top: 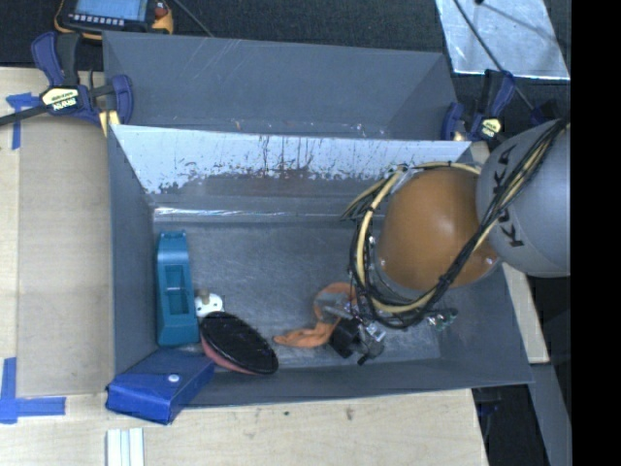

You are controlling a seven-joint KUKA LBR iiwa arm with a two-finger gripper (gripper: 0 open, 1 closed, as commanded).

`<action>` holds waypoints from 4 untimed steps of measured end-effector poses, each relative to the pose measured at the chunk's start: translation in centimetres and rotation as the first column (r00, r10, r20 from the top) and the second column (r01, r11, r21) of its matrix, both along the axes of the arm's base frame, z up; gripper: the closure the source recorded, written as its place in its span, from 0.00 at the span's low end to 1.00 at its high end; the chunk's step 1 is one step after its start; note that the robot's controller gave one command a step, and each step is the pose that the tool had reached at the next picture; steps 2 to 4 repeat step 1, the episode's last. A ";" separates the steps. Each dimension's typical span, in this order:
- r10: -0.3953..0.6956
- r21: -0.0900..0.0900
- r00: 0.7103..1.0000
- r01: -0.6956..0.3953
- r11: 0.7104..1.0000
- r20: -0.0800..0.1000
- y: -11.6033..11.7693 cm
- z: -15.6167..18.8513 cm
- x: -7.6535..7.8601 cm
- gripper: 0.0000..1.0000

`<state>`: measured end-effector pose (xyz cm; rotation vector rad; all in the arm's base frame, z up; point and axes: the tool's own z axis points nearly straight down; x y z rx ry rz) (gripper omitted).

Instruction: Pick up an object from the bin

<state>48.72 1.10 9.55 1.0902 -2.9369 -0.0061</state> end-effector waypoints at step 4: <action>-0.002 0.000 1.000 0.002 1.000 0.008 0.0 2.3 0.2 1.00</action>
Offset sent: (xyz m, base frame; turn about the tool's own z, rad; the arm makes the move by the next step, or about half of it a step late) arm 0.0001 -0.0001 0.0208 0.0000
